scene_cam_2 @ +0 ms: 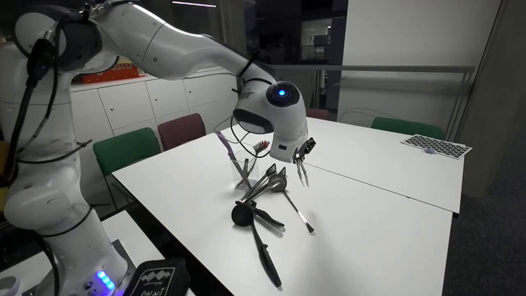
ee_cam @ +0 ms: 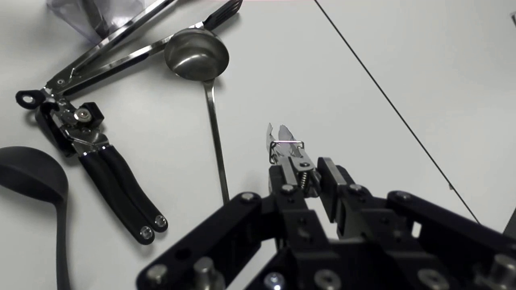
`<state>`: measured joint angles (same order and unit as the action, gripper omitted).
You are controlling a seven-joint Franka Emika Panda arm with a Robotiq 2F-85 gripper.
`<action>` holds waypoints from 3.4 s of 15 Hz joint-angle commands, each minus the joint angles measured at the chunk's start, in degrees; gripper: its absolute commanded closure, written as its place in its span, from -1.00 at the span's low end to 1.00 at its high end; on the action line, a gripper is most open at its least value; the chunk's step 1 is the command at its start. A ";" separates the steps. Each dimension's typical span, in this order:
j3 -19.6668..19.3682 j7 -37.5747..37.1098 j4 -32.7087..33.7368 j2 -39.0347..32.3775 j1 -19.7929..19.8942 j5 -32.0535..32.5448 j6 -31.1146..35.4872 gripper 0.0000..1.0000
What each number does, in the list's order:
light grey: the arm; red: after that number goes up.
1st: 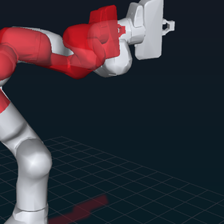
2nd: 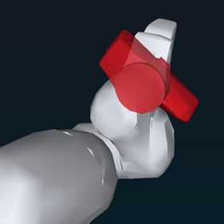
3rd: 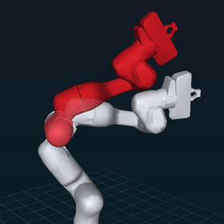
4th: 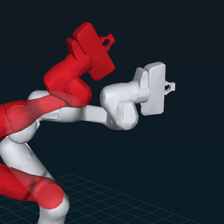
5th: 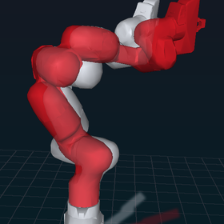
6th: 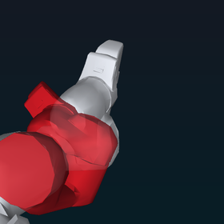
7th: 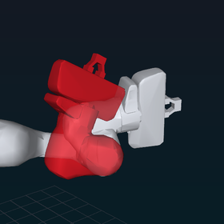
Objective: Remove the tongs from the plastic and put them on the table
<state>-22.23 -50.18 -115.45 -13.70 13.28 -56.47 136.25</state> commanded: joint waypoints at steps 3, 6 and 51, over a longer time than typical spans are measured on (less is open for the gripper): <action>2.69 5.68 4.63 -3.18 6.69 -9.96 -8.92 0.90; 2.90 7.34 6.66 -6.34 8.00 -12.76 -12.22 0.90; 3.11 -8.54 44.19 -43.63 13.92 11.43 -22.81 0.90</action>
<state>-16.80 -56.62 -72.06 -58.60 29.49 -50.21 109.97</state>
